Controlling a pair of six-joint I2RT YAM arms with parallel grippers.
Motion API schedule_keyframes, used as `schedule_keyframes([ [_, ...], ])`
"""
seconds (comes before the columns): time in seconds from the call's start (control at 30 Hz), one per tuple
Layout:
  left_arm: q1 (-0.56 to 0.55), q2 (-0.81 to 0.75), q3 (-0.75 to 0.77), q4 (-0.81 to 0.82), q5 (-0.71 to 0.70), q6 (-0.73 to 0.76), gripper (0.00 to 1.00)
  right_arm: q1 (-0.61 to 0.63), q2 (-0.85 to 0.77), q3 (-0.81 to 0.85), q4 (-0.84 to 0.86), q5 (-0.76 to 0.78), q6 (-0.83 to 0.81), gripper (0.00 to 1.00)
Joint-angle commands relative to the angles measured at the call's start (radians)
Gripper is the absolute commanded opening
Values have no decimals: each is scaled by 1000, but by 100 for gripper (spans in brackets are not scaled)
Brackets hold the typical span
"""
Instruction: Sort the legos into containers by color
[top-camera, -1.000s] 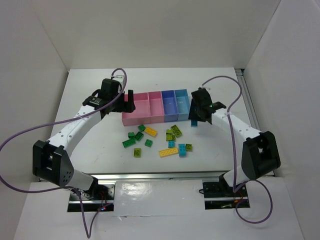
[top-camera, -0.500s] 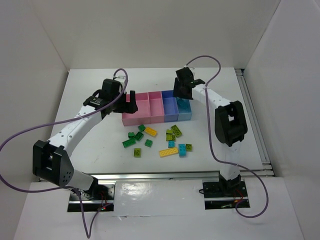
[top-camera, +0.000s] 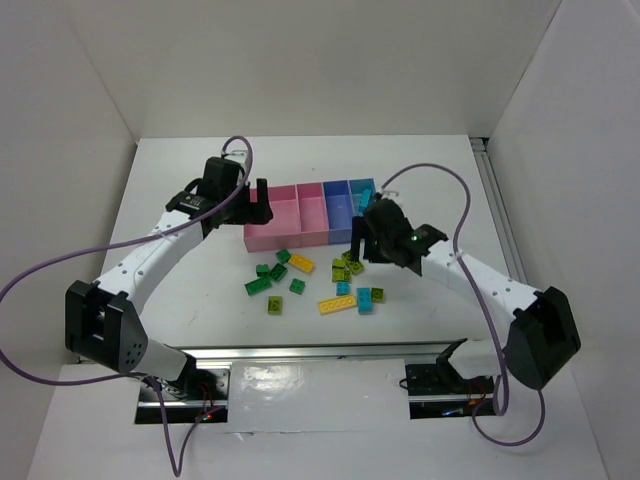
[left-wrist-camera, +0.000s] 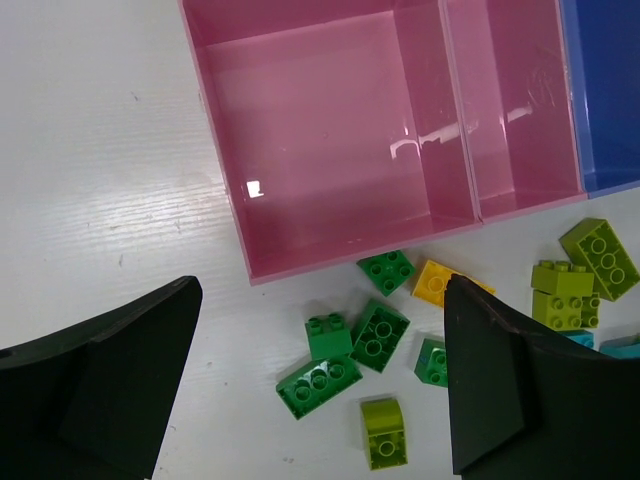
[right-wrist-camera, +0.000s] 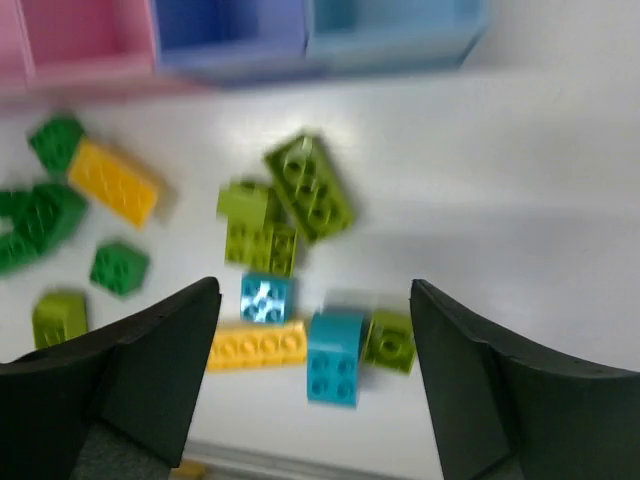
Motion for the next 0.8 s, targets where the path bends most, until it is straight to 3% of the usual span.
schedule_keyframes([
  [0.0, -4, 2, 48, -14, -41, -16, 100, 108, -78, -117, -89, -35, 134, 85],
  [0.2, -13, 52, 68, -46, -41, -30, 100, 201, -89, -219, -75, -82, 225, 87],
  [0.37, -13, 52, 68, -46, -20, -30, 100, 236, -26, -248, -28, -91, 255, 72],
  [0.5, -13, 52, 68, -46, -20, -30, 100, 236, 4, -248, -15, -81, 246, 68],
  [0.57, -13, 52, 68, -46, -20, -30, 100, 236, 25, -248, -6, -81, 246, 58],
  [0.77, -22, 52, 68, -46, -11, -21, 100, 236, 58, -175, -43, 10, 226, 43],
])
